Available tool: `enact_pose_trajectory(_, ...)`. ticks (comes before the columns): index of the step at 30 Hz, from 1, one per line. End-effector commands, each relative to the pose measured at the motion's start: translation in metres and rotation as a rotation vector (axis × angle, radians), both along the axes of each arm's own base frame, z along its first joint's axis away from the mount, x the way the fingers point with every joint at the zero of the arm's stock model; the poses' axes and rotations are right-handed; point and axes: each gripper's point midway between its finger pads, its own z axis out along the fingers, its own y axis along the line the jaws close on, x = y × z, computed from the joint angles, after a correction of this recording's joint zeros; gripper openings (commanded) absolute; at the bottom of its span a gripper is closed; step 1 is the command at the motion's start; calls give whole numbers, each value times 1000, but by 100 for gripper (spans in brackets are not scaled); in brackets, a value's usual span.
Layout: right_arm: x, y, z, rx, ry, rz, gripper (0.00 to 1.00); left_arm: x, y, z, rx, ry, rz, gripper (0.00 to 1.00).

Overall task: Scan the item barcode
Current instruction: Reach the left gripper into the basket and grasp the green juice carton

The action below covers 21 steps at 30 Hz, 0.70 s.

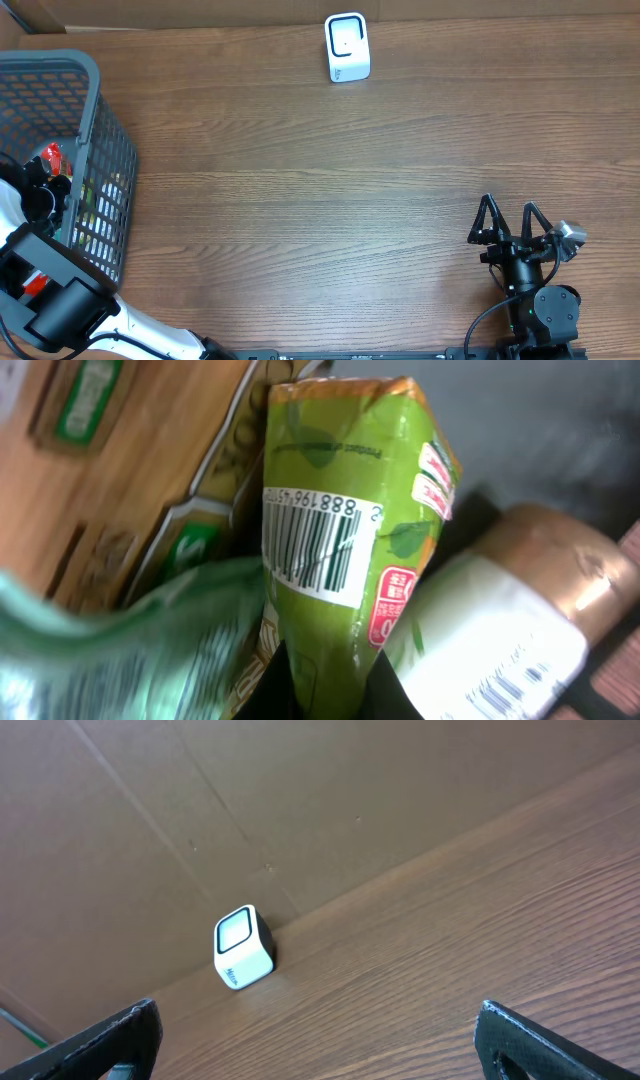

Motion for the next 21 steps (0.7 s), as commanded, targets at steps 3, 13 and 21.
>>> enact_pose_trajectory(3,0,-2,-1,0,-6,-10,100,18,0,50,-8,-38,67,4)
enact_pose_trajectory(13,0,-2,-1,0,-6,-10,100,29,-6,162,86,-126,106,4)
enact_pose_trajectory(21,0,-2,-1,0,-6,-10,100,30,-48,273,201,-365,95,4)
